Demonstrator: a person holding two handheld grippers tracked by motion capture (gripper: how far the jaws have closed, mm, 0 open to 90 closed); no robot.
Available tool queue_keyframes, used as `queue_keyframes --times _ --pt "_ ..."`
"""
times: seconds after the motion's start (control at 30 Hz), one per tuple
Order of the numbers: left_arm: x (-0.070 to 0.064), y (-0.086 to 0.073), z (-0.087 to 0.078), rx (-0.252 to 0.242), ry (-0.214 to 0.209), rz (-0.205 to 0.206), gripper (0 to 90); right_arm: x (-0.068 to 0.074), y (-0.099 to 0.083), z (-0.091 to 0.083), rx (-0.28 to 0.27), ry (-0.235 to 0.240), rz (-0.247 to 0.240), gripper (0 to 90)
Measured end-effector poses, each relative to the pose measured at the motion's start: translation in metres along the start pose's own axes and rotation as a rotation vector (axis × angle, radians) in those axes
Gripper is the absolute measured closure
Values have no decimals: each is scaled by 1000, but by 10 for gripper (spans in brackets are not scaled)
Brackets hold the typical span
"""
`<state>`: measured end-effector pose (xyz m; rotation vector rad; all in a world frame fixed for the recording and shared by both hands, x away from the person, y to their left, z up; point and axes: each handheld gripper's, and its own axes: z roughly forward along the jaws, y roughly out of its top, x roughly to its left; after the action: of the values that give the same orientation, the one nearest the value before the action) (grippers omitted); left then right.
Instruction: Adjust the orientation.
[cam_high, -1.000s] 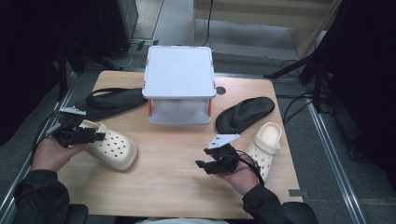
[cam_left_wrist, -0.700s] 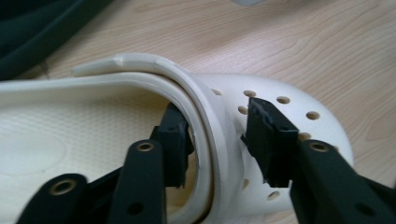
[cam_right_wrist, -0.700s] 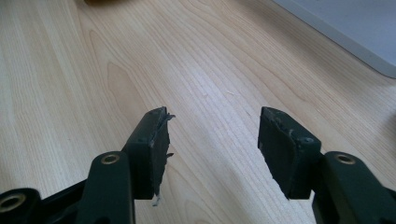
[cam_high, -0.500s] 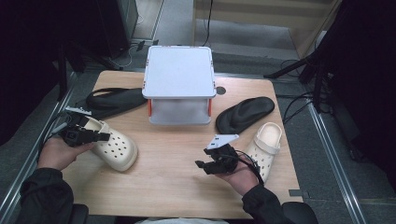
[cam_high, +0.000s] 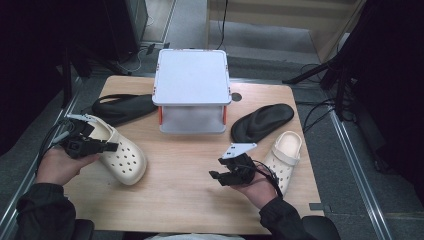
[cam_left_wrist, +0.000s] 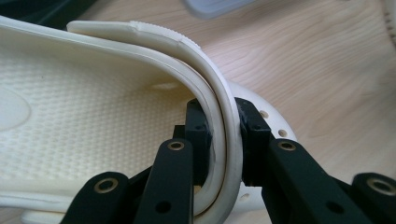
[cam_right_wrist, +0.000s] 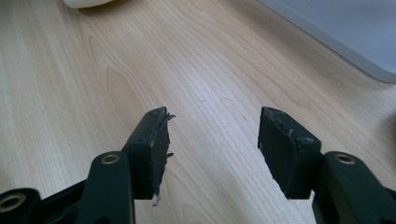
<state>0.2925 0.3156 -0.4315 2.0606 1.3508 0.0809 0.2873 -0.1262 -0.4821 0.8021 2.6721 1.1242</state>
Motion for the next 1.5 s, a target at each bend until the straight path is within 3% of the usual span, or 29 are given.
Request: queue_keyframes --times 0.23,0.33,0.47,0.5,0.53,0.83,0.87,0.9,1.0,1.23,1.5 --pt "-31 8 0 -11 -33 49 781 0 2 0 -6 3 -11 437" --pt "-49 12 3 -20 -75 66 780 1 4 0 -10 6 -14 438" --pt "-69 16 10 -18 -98 90 779 1 6 1 -13 14 -14 439" --pt "-69 16 10 -18 -98 90 779 1 6 1 -12 13 -14 440" --pt "-79 17 15 -23 -105 104 779 1 7 1 -10 13 -14 441" --pt "-110 22 42 17 -150 140 776 2 9 -1 -28 18 -19 443" --pt "-117 22 51 18 -155 137 776 2 9 -1 -32 16 -18 443" --pt "-117 22 51 18 -155 137 777 2 9 -2 -35 17 -19 443" --pt "-126 21 71 43 -171 131 776 1 9 -3 -40 15 -16 443" --pt "-138 23 92 76 -199 126 773 1 9 -2 -42 16 -16 443" --pt "-131 22 106 118 -194 108 752 2 9 -1 -43 18 -16 444"
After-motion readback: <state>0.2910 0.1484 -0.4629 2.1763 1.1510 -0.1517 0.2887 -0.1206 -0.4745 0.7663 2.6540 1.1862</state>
